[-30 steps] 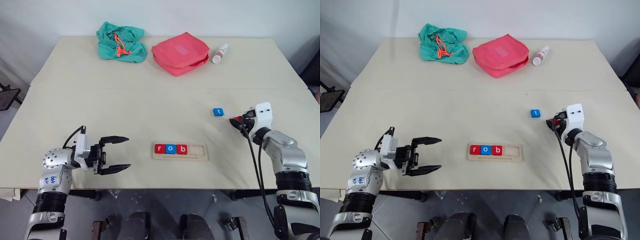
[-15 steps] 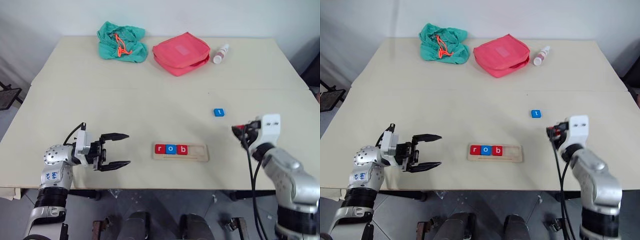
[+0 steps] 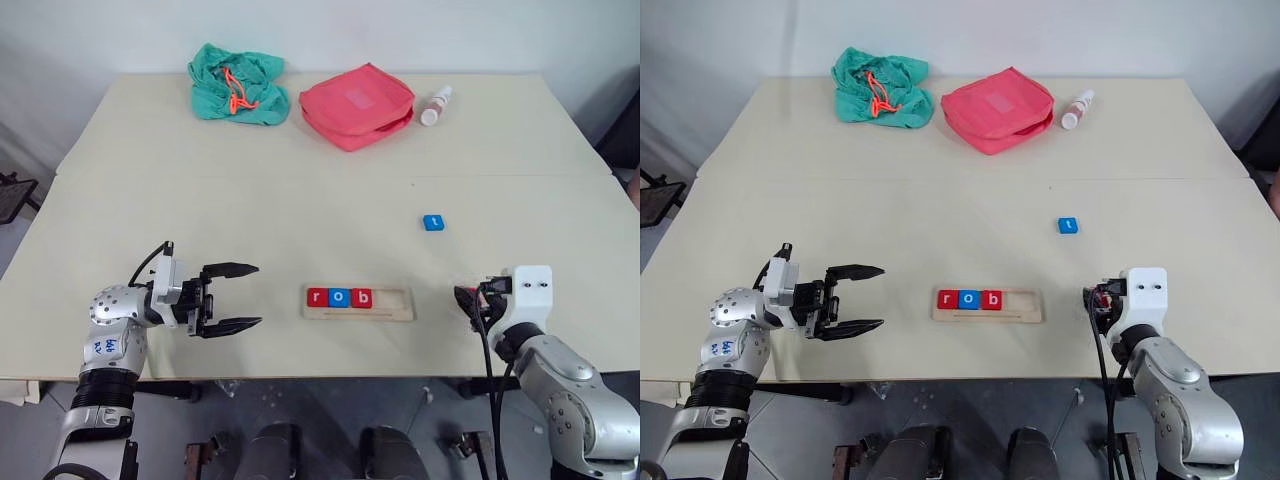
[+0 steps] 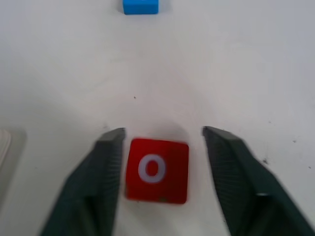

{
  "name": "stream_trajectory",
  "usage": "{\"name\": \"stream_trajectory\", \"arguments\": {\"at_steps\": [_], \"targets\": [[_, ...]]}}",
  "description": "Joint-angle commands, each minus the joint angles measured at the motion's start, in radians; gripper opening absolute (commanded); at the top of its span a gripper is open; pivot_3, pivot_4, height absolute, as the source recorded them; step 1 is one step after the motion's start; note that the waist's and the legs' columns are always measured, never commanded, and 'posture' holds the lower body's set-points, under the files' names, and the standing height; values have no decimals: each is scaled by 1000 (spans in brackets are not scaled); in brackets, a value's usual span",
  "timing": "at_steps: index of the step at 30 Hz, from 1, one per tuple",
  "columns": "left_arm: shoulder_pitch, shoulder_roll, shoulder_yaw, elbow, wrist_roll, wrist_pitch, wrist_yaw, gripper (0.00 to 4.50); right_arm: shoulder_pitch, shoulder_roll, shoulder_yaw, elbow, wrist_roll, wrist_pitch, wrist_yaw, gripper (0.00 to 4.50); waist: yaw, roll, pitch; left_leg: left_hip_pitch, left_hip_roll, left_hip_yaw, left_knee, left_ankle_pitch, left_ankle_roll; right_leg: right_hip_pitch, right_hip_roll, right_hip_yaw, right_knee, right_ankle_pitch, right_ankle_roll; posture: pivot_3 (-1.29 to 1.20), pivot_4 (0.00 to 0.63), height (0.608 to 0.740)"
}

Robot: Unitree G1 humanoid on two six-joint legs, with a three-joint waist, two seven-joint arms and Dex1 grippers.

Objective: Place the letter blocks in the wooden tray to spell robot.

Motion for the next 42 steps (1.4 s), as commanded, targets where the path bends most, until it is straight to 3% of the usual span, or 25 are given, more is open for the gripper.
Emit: {"name": "stream_trajectory", "arguments": {"at_steps": [1, 3, 8, 15, 20, 26, 30, 40, 42], "targets": [[9, 14, 1, -42, -22, 4, -58, 4500, 9, -1, -6, -21, 3, -42, 10, 3835, -1, 0, 0, 0, 0, 0, 0, 0, 0, 0, 0, 0, 0, 0, 0, 0, 150, 740], [14, 14, 3, -49, -25, 6, -57, 4500, 11, -1, -7, -21, 5, -49, 13, 4469, -1, 0, 0, 0, 0, 0, 0, 0, 0, 0, 0, 0, 0, 0, 0, 0, 150, 740], [36, 21, 13, -71, -30, 11, -51, 4500, 22, -36, -30, -46, 38, -61, 68, 4469, -2, 0, 0, 0, 0, 0, 0, 0, 0, 0, 0, 0, 0, 0, 0, 0, 150, 740], [58, 12, 12, -88, -32, 4, -33, 4500, 22, -333, -39, 61, 82, -117, 375, 4469, 2, -1, 0, 0, 0, 1, 0, 0, 0, 0, 0, 0, -1, 0, 0, 0, 150, 740], [76, 7, 19, -109, -33, 5, -16, 4500, 8, -572, 48, 199, 39, -267, 663, 4469, 0, -1, 0, 0, 0, 3, 0, 0, 1, 0, -1, 0, -2, 0, 0, 0, 150, 740], [110, 7, 31, -140, -33, 5, 4, 4500, -141, -718, 195, 480, -76, -512, 911, 4469, -1, -1, 0, 0, 1, 4, 1, 0, 1, 1, -1, 0, -3, 0, 0, 0, 150, 740], [156, 7, 47, -189, -36, 11, 33, 4500, -303, -730, 314, 696, -168, -643, 1023, 4469, -3, -1, 0, 0, 1, 5, 1, 0, 1, 1, -1, 0, -3, 0, 0, 0, 150, 740], [246, 17, 80, -282, -44, 27, 83, 4500, -419, -687, 410, 859, -259, -747, 1098, 4469, 0, -1, 0, -1, 2, 2, 3, 0, 1, 2, -1, -2, -3, 0, 0, 0, 150, 740], [255, 17, 81, -290, -44, 28, 89, 4500, -425, -678, 414, 866, -270, -745, 1090, 3891, -1, -1, 0, -1, 2, 3, 3, 0, 1, 2, -1, -2, -3, 0, 0, 0, 150, 740]]}}
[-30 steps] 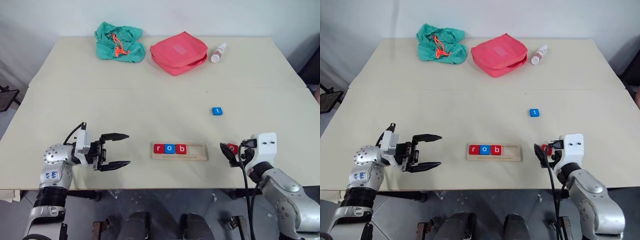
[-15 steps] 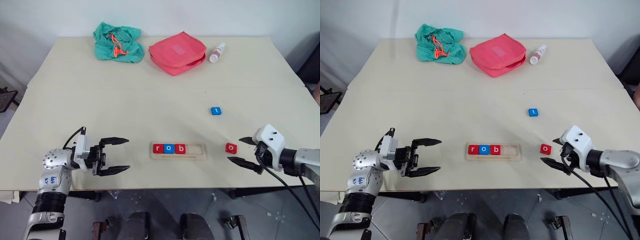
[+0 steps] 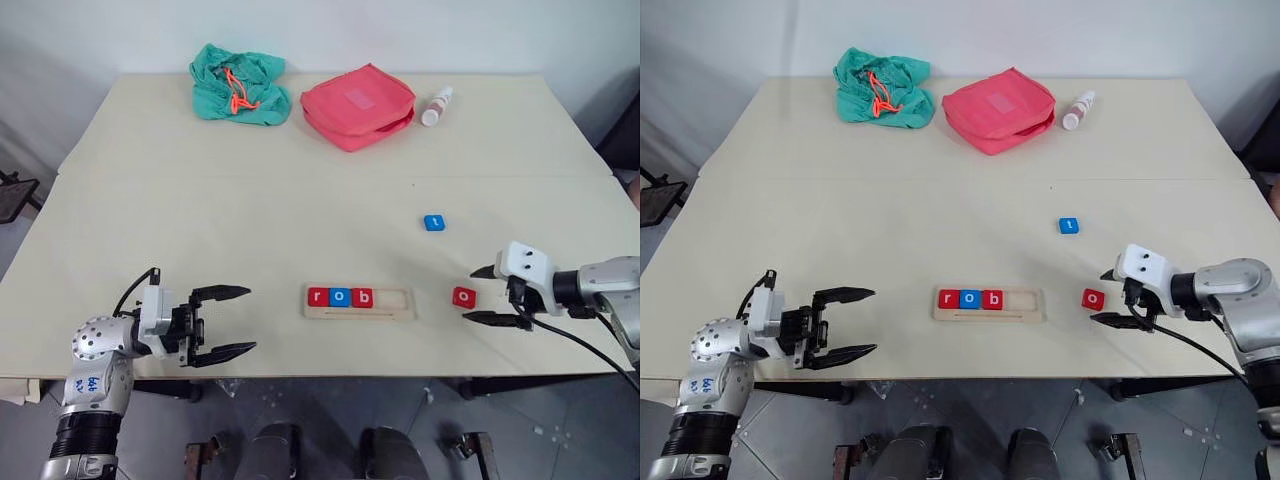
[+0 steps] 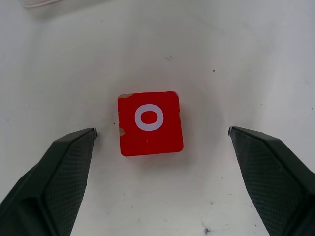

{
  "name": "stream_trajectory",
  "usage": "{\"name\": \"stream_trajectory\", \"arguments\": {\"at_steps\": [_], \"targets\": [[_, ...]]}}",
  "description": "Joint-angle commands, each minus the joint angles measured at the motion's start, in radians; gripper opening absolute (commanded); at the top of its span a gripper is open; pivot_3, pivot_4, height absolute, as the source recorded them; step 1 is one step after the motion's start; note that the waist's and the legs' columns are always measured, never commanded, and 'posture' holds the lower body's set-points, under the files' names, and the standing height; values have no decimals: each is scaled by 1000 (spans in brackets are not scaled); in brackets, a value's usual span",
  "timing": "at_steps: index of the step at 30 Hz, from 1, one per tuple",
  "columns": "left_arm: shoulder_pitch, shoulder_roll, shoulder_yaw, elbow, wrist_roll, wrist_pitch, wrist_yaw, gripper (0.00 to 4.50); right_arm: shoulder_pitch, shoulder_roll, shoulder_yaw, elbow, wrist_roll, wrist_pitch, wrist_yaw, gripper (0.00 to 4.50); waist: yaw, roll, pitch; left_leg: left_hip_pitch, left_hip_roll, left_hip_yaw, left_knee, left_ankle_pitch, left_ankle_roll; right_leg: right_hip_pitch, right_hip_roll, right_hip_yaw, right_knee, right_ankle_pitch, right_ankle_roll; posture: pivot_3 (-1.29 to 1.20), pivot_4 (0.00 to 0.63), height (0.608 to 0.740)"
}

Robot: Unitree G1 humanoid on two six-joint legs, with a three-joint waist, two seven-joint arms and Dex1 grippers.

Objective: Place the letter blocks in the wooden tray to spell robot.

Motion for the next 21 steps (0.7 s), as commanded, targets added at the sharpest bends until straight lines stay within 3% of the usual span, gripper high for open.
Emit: {"name": "stream_trajectory", "arguments": {"at_steps": [1, 7, 14, 21], "targets": [[16, 10, 21, -49, -24, -1, 12, 4500, -11, 18, 12, 18, -36, -4, -18, 3544, 0, 0, 0, 0, 0, 0, 0, 0, 0, 0, 0, 0, 0, 0, 0, 0, 150, 740], [13, 6, 15, -48, -21, -3, 19, 4500, 0, 21, 0, -26, -32, 24, -15, 1501, 0, -1, 0, 1, 0, 0, 1, 0, 0, 1, 0, 0, 0, 0, 0, 0, 150, 740], [-15, 0, 3, -19, -16, -9, 7, 4500, -58, 26, -46, -164, 31, 152, -28, 1447, 0, 0, 0, 0, 0, 0, 1, 0, 0, 0, 0, 0, 0, 0, 0, 0, 150, 740], [-43, -9, -7, 9, -8, -22, -2, 4500, -142, 67, 21, -388, 122, 375, -8, 1447, 0, 0, 0, 0, 0, 0, 0, 0, 0, 0, 0, 0, 0, 0, 0, 0, 150, 740]]}}
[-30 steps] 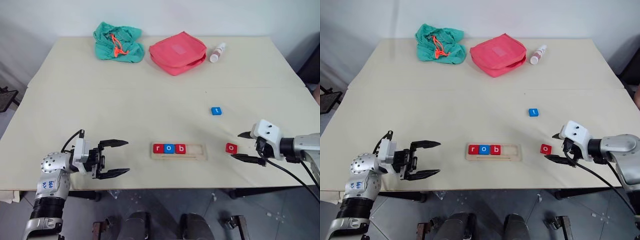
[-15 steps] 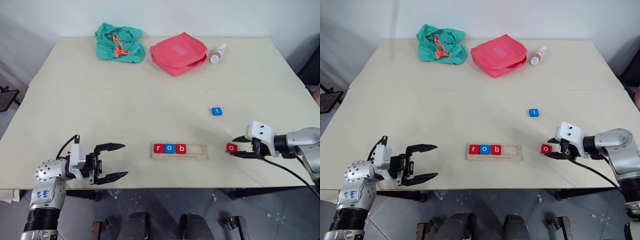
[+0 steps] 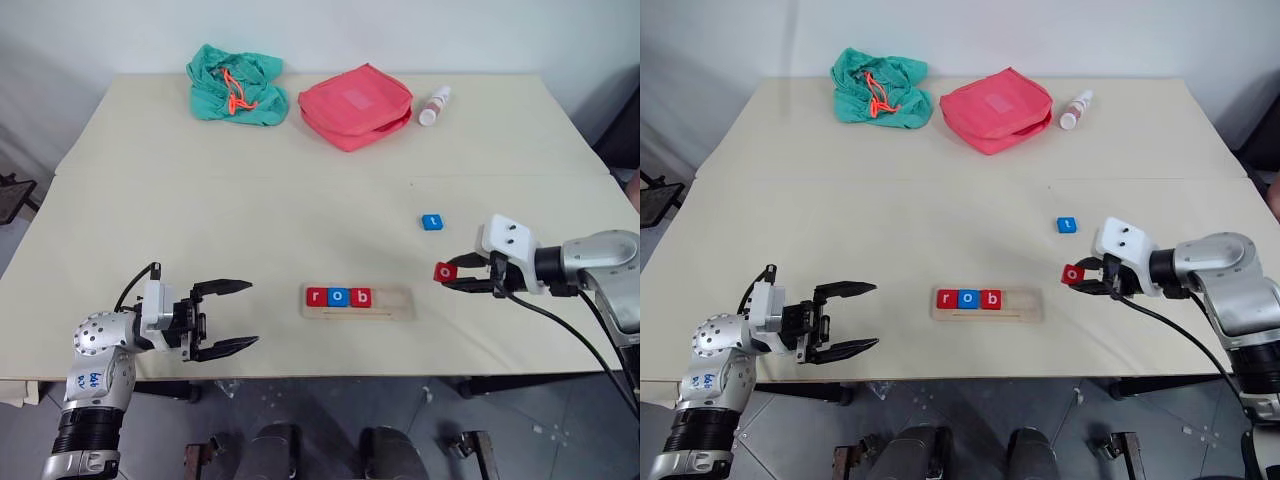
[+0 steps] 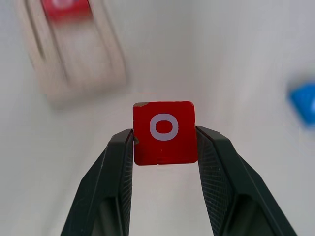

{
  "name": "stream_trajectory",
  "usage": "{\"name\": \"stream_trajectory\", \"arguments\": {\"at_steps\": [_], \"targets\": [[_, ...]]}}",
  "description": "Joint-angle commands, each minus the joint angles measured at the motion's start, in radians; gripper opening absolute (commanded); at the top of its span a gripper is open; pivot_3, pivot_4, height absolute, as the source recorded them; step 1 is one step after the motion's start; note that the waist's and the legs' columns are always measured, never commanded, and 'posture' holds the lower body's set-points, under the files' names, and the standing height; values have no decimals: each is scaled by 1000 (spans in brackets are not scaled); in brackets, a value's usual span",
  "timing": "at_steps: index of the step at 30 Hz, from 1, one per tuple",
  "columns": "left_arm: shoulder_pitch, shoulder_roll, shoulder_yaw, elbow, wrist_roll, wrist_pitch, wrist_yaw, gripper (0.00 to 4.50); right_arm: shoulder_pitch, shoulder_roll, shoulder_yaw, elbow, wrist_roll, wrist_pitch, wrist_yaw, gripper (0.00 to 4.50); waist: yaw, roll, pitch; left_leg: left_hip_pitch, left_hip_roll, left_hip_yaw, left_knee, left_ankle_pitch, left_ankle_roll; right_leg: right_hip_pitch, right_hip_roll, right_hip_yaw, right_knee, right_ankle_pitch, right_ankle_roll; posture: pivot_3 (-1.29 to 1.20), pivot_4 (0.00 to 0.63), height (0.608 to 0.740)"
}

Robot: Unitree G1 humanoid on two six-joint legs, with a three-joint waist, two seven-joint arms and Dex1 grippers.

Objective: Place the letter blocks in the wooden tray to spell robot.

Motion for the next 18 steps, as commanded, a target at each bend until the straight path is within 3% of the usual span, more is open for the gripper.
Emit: {"name": "stream_trajectory", "arguments": {"at_steps": [1, 9, 18], "targets": [[-5, -7, -2, 0, -7, -18, -8, 4500, -50, 40, 41, -130, 52, 104, 5, 1447, 0, 0, 0, 0, 0, 0, 0, 0, 0, 0, 0, 0, 0, 0, 0, 0, 150, 740], [24, -17, -1, -32, -11, -26, 2, 4500, -115, 114, 190, -112, -28, 81, 2, 1447, -1, 0, 0, -1, -1, -2, 0, 0, 0, 0, -1, 0, 0, 0, 0, 0, 150, 740], [68, -13, 11, -69, -15, -30, 26, 4500, -134, 146, 226, -36, -65, 17, 29, 1447, -1, 0, 0, -1, -1, -2, 0, 0, 0, -1, -1, 0, 1, 0, 0, 0, 150, 740]]}}
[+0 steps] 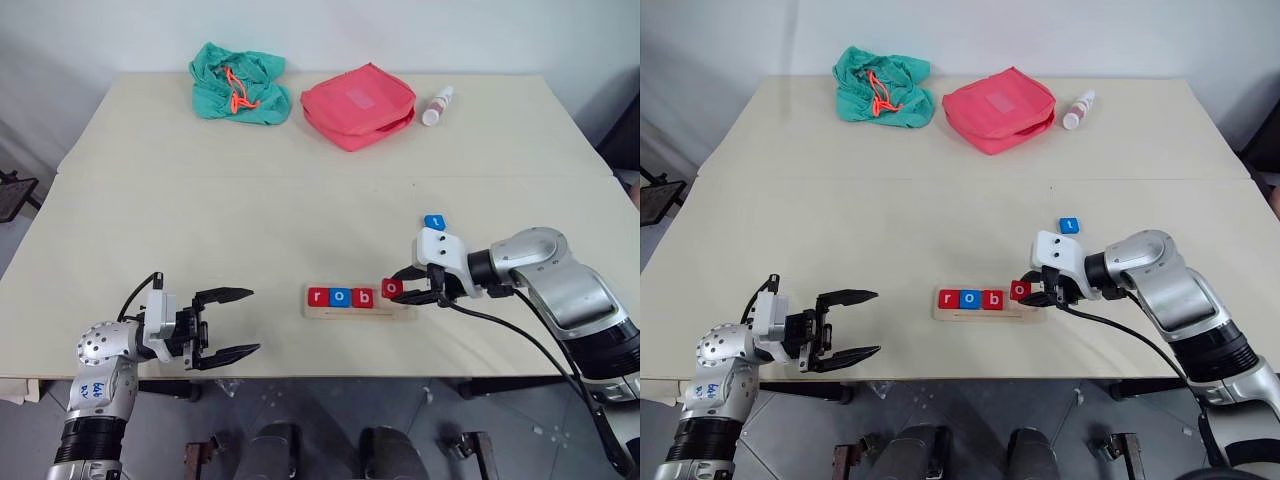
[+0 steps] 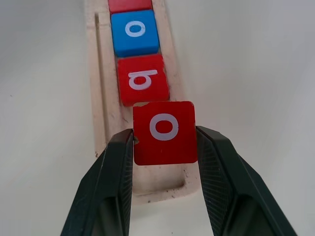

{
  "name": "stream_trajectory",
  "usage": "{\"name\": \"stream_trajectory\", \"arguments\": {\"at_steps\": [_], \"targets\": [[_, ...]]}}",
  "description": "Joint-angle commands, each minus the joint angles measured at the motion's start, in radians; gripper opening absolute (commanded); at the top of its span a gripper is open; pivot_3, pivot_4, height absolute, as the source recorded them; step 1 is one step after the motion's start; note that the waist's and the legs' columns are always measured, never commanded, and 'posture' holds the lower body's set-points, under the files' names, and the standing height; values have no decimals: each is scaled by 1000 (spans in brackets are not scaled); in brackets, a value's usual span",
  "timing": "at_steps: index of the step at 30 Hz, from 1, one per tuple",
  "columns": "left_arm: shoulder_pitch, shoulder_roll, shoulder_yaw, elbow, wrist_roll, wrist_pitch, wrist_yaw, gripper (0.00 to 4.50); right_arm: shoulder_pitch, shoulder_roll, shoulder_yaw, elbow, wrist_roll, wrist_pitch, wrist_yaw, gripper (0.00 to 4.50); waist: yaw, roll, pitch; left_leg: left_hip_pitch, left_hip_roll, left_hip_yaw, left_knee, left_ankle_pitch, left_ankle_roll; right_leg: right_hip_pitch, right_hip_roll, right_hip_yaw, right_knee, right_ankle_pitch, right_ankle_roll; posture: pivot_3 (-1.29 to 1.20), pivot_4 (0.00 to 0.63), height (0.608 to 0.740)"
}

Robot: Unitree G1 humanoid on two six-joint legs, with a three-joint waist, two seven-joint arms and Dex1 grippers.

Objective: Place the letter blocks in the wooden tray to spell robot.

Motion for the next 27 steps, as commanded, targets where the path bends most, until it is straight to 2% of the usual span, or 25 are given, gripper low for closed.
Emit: {"name": "stream_trajectory", "arguments": {"at_steps": [1, 7, 15, 16, 20, 21, 23, 27], "targets": [[14, 5, 16, -42, -16, -14, 10, 4500, -19, 6, 2, 1, -11, -34, 19, 1447, 0, 0, 0, 0, 0, 0, 0, 0, 0, 0, 0, 0, 0, 0, 0, 0, 150, 740], [19, 5, 15, -46, -16, -15, 16, 4500, -15, 17, 5, 3, -20, -42, 29, 1447, -1, 0, 0, 0, 0, 0, 0, 0, 0, 0, 0, 0, 0, 0, 0, 0, 150, 740], [4, 4, 12, -29, -13, -19, 17, 4500, -7, 36, 0, -16, -18, -25, 23, 4224, 0, 0, 0, 0, 0, 0, 0, 0, 0, 0, 0, 0, 0, 0, 0, 0, 150, 740], [3, 4, 11, -29, -13, -19, 17, 4500, -3, 33, -5, -22, -16, -23, 22, 4423, 0, 0, 0, 0, 0, 0, 0, 0, 0, 0, 0, 0, 0, 0, 0, 0, 150, 740], [-6, 6, 11, -19, -12, -18, 15, 4500, 16, 20, -48, -45, 0, 8, -4, 4423, 0, 0, 0, 0, 0, 0, 0, 0, 0, 0, 0, 0, 0, 0, 0, 0, 150, 740], [-8, 6, 11, -16, -11, -17, 13, 4500, 27, 12, -63, -52, 8, 14, -7, 4243, 0, 0, 0, 0, 0, 0, 0, 0, 0, 0, 0, 0, 0, 0, 0, 0, 150, 740], [-14, 6, 9, -9, -10, -17, 11, 4500, 66, -19, -104, -83, 40, 32, 6, 3823, 4, 0, 0, 0, 0, 0, 0, 0, 0, 0, 0, 0, 0, 0, 0, 0, 150, 740], [-35, 4, 3, 12, -5, -17, 4, 4500, 120, -52, -135, -104, 49, 35, -7, 2442, 2, 0, 0, 0, 0, -1, 0, 0, 0, 0, 0, 0, 0, 0, 0, 0, 150, 740]]}}
